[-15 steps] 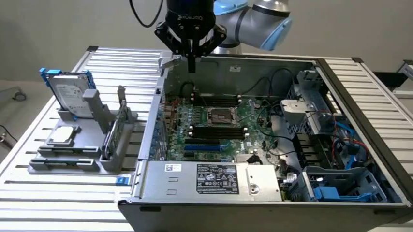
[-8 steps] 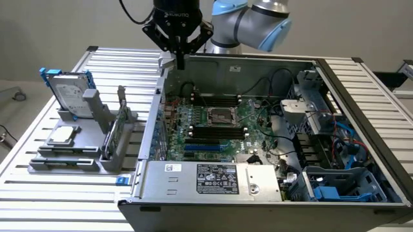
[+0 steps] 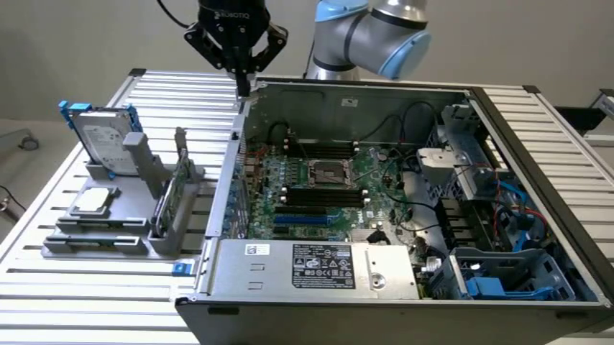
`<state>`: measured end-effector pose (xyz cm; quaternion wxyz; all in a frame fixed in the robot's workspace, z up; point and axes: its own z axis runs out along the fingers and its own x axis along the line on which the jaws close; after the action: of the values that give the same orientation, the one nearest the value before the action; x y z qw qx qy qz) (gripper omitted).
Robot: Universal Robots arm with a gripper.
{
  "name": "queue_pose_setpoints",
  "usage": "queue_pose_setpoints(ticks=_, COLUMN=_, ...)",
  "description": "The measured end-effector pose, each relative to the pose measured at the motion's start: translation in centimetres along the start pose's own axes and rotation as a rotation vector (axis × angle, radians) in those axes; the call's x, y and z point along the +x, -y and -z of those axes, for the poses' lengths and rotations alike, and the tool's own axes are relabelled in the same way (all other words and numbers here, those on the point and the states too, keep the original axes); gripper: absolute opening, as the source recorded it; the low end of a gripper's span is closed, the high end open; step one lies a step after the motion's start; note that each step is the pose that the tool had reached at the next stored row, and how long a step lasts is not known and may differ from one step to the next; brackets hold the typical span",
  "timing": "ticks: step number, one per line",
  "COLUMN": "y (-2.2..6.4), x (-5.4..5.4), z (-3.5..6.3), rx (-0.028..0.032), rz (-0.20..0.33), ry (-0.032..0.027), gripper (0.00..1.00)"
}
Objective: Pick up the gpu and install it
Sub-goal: 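Reach for the gpu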
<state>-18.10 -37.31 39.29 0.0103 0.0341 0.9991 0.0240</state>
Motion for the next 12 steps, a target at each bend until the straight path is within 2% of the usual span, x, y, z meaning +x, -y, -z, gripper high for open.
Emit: queue_pose_setpoints(ticks=12, y=-1.92, x=5.2, z=-0.21, rx=0.0026, rz=0.001, ry=0.0001, gripper=0.11)
